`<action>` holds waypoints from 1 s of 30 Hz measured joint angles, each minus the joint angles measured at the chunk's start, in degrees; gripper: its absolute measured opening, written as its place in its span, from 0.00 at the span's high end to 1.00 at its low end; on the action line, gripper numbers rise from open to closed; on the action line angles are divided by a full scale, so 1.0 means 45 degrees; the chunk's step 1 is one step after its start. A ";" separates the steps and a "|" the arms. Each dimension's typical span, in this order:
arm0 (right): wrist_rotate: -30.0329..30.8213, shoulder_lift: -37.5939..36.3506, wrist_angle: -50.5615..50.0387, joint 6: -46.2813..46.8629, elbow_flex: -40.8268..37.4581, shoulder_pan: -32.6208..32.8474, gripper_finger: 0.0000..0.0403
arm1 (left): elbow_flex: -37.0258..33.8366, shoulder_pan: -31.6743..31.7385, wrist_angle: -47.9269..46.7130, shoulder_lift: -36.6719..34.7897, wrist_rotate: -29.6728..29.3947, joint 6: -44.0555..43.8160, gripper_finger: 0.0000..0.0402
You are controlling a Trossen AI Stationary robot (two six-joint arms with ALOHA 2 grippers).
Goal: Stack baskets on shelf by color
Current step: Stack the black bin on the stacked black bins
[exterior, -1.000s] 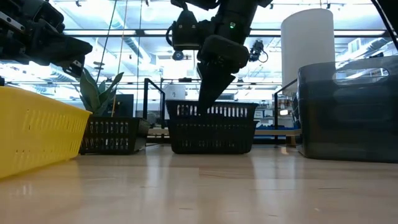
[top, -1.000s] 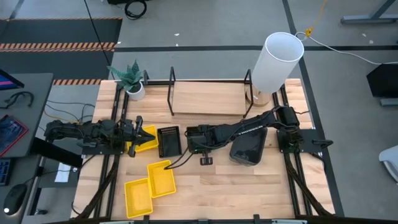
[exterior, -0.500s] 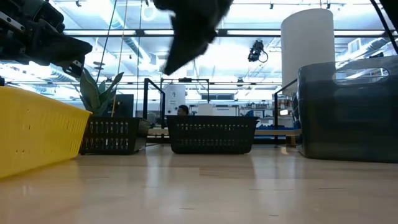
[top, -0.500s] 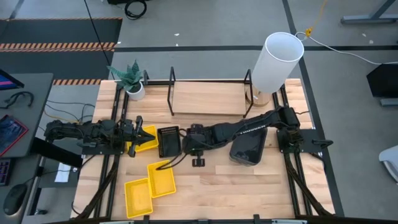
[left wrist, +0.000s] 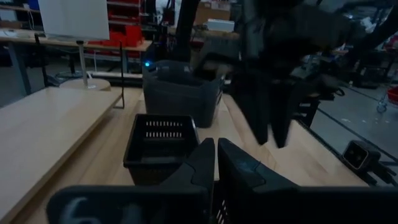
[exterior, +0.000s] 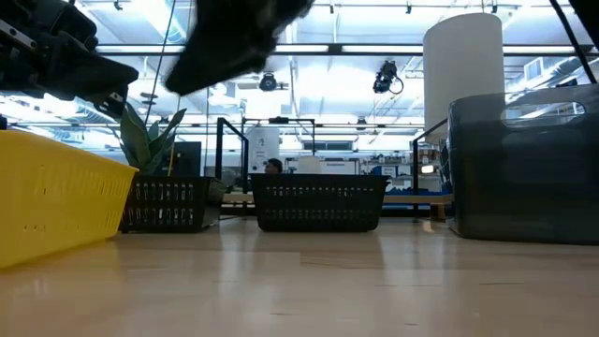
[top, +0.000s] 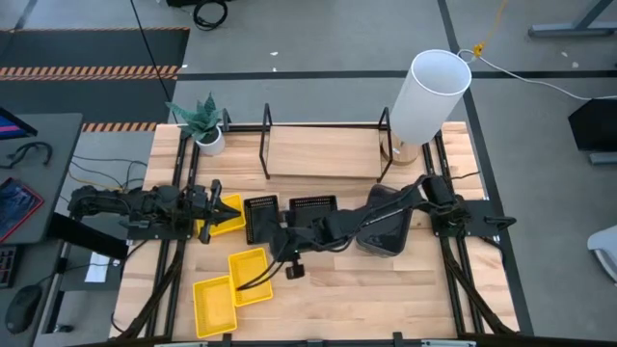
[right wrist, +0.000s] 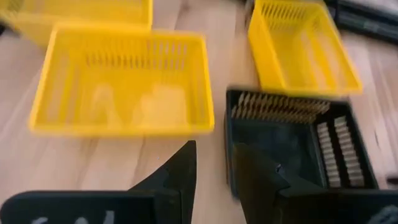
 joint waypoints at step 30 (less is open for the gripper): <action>-0.0033 0.2270 0.0985 -0.2472 0.0022 -0.0960 0.63 | 0.0003 0.0019 0.0025 0.0581 -0.0009 0.0000 0.91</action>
